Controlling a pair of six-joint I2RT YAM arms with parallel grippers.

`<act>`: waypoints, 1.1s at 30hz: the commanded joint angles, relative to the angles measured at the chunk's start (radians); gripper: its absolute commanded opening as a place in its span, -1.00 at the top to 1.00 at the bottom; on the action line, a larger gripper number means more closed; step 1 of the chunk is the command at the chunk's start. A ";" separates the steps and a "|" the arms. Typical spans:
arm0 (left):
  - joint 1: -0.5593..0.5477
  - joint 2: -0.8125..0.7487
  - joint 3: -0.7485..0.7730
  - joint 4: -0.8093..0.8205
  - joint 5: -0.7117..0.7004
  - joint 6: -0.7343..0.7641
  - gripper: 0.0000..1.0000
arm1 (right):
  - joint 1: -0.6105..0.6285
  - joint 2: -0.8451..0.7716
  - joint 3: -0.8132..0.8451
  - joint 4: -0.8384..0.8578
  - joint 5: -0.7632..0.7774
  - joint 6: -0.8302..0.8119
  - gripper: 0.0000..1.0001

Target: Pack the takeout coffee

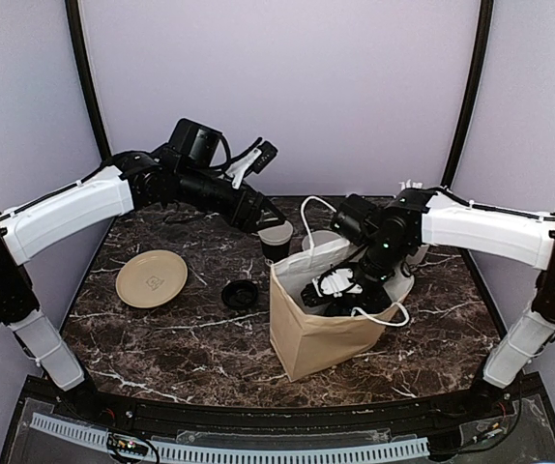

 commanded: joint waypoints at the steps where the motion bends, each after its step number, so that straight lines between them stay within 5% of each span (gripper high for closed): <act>1: 0.005 -0.052 0.000 -0.062 0.116 -0.007 -0.49 | 0.000 0.026 -0.124 0.048 0.189 0.142 0.14; 6: -0.006 -0.055 0.024 -0.065 0.347 -0.081 -0.51 | 0.022 -0.046 -0.179 0.127 0.255 0.183 0.11; 14: -0.096 0.006 0.094 -0.152 0.399 -0.035 -0.53 | 0.039 -0.028 -0.144 0.087 0.202 0.212 0.09; 24: -0.130 0.091 0.205 -0.287 0.178 0.047 -0.35 | 0.043 -0.061 -0.156 0.207 0.346 0.272 0.08; 33: -0.131 0.092 0.217 -0.266 0.065 0.072 0.24 | 0.066 -0.081 -0.119 0.154 0.301 0.246 -0.02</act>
